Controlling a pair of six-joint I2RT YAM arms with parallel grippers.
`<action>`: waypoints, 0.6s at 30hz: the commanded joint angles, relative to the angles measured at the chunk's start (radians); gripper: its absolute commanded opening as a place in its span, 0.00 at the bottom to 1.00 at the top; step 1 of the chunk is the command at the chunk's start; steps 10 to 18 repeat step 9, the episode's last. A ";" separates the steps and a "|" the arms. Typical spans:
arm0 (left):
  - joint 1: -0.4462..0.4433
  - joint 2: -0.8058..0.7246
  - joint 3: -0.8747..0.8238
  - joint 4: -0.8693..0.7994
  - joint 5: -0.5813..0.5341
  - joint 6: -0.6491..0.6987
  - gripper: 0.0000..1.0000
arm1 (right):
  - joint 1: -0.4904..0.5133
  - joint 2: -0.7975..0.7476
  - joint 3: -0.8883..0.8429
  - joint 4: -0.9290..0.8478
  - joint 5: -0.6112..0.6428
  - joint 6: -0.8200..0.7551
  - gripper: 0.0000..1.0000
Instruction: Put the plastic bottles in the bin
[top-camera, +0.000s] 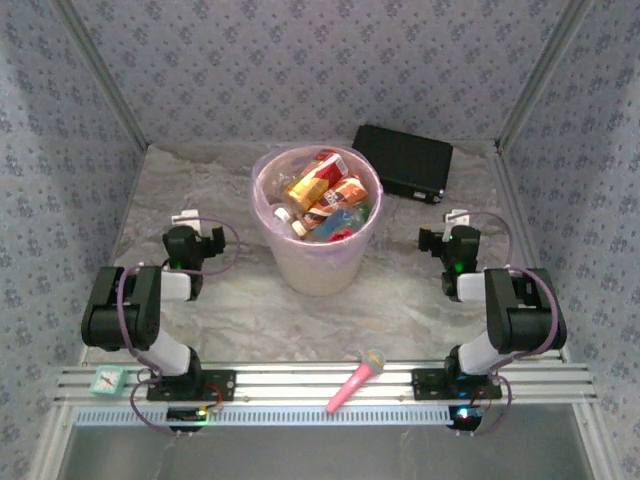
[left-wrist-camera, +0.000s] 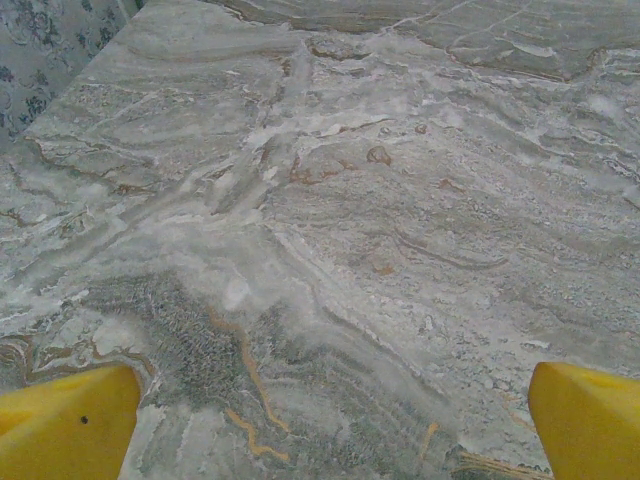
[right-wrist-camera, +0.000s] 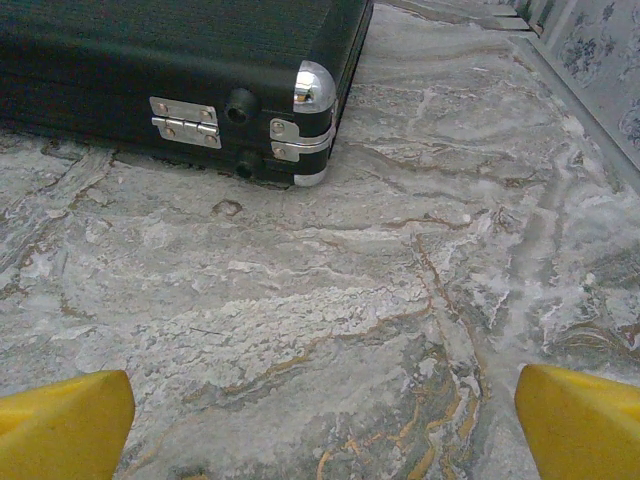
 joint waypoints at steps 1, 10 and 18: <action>0.005 -0.010 0.003 0.043 0.006 0.007 1.00 | -0.005 0.001 0.014 0.015 -0.013 0.001 1.00; 0.005 -0.011 0.003 0.043 0.005 0.006 1.00 | -0.011 -0.003 0.010 0.020 -0.026 0.004 1.00; 0.005 -0.011 0.003 0.043 0.005 0.006 1.00 | -0.011 -0.003 0.010 0.020 -0.026 0.004 1.00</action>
